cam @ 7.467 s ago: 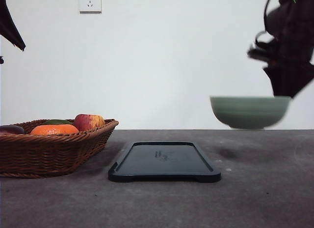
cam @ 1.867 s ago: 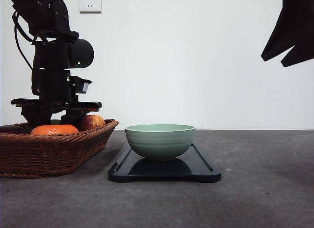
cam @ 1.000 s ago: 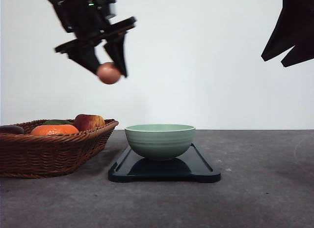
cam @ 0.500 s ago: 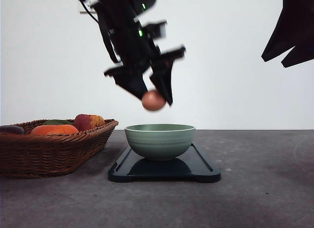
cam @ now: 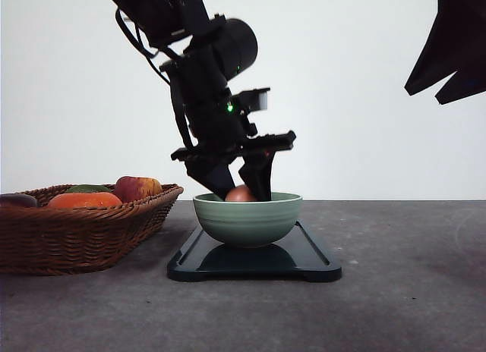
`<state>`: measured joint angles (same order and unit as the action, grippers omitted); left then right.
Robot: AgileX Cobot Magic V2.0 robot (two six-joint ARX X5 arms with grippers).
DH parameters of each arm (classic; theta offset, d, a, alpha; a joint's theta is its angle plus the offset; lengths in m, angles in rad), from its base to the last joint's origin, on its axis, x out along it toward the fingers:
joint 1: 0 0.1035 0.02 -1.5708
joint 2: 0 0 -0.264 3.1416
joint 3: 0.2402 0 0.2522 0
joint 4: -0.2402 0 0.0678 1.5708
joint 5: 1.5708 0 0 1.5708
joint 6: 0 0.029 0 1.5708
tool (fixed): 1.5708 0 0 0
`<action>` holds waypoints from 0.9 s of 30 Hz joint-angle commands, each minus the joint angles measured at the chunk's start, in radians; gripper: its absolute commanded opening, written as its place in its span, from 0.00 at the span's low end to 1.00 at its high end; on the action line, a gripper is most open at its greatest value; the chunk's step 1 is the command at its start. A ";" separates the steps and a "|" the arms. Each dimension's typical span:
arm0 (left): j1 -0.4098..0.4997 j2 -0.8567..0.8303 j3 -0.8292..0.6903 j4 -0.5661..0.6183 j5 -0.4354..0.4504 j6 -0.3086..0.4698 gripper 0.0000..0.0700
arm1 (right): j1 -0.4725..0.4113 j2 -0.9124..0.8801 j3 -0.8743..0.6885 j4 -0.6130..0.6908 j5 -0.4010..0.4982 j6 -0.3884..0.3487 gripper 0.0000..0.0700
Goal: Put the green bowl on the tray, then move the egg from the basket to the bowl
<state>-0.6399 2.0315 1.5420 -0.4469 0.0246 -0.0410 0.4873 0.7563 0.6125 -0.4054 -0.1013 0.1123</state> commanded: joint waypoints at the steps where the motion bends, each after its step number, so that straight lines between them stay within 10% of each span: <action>1: -0.010 0.024 0.022 0.022 -0.003 0.006 0.30 | 0.006 0.007 0.005 0.007 0.000 0.012 0.38; 27: -0.011 0.064 0.022 0.035 -0.003 0.003 0.33 | 0.006 0.007 0.005 -0.011 0.001 0.012 0.38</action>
<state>-0.6399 2.0675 1.5421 -0.4217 0.0246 -0.0414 0.4873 0.7563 0.6125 -0.4191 -0.1013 0.1123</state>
